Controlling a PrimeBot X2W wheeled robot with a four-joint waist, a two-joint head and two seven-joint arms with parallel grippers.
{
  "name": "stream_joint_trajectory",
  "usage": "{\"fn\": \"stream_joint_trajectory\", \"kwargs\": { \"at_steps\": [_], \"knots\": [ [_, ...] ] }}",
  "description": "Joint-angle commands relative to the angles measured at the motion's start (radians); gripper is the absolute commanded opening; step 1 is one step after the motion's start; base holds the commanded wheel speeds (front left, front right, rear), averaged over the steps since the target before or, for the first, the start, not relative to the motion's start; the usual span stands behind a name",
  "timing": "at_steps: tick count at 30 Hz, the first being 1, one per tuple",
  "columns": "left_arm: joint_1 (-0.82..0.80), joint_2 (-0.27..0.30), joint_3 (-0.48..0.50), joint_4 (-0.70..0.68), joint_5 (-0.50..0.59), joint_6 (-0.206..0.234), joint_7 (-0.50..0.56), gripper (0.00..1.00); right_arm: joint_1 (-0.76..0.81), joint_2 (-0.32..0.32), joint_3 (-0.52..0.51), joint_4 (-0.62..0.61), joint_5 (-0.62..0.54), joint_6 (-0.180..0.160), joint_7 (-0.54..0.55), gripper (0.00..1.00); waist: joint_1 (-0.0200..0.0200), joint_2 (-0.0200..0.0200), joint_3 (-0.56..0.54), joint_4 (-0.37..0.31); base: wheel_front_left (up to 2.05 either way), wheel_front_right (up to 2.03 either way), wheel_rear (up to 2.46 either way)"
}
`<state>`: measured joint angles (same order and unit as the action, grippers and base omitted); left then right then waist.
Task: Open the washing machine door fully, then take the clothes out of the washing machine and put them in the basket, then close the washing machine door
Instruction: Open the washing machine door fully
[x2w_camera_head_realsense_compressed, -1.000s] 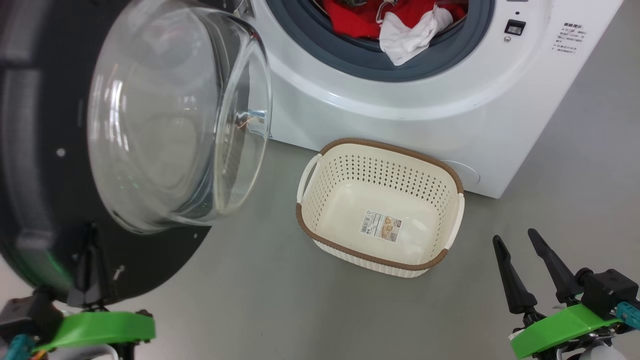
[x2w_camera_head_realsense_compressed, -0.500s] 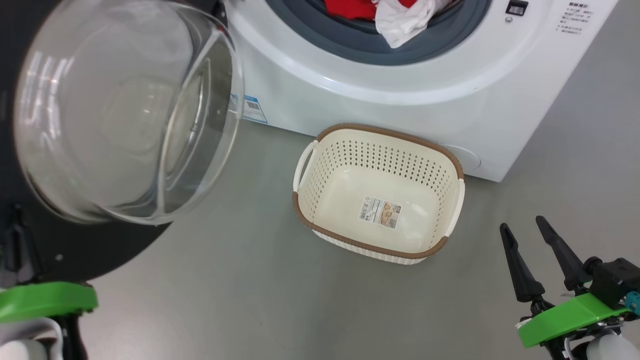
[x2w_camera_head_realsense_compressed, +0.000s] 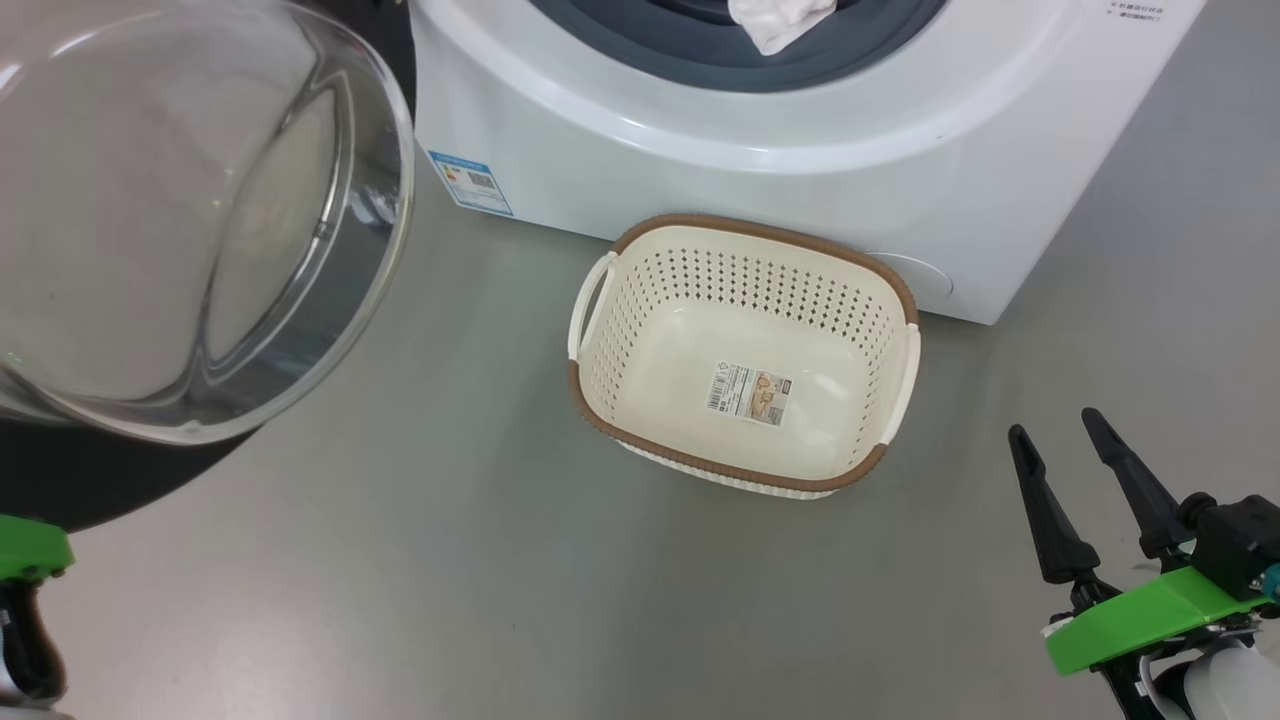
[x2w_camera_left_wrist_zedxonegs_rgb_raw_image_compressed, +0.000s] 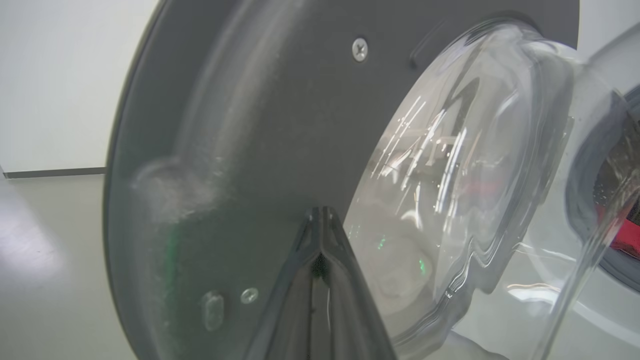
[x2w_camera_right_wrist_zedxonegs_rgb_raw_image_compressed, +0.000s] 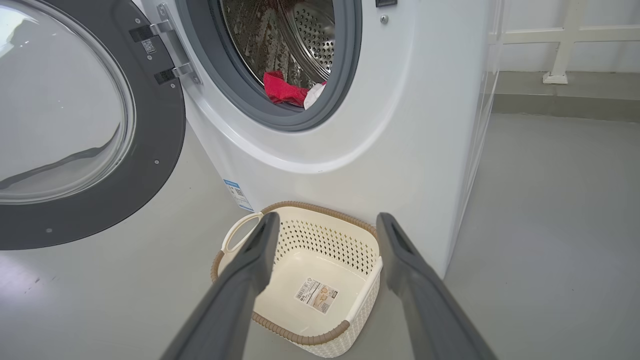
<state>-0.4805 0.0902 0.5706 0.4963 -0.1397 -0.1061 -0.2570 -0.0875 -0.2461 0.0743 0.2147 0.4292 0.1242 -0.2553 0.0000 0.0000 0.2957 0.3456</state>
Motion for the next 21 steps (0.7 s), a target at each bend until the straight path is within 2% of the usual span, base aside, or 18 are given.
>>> {"fn": "stream_joint_trajectory", "kwargs": {
  "at_steps": [1,12,21],
  "knots": [
    [-0.018,0.062,0.038,-0.015,0.009,0.000,-0.005,0.00,-0.018,-0.014,0.020,-0.025,-0.012,0.007,-0.006,1.00,0.0000,0.0000,0.004,-0.004,0.00,0.00,0.00],
    [-0.037,0.077,0.086,0.032,0.053,-0.012,-0.005,0.00,-0.015,-0.009,0.026,-0.016,-0.009,0.007,-0.006,1.00,0.0000,0.0000,-0.016,-0.016,0.00,0.00,0.00],
    [0.010,0.057,0.053,0.031,0.053,-0.023,-0.005,0.00,0.003,-0.004,0.019,-0.013,-0.009,0.007,-0.006,1.00,0.0000,0.0000,-0.060,-0.008,0.00,0.00,0.00]
  ]
}}
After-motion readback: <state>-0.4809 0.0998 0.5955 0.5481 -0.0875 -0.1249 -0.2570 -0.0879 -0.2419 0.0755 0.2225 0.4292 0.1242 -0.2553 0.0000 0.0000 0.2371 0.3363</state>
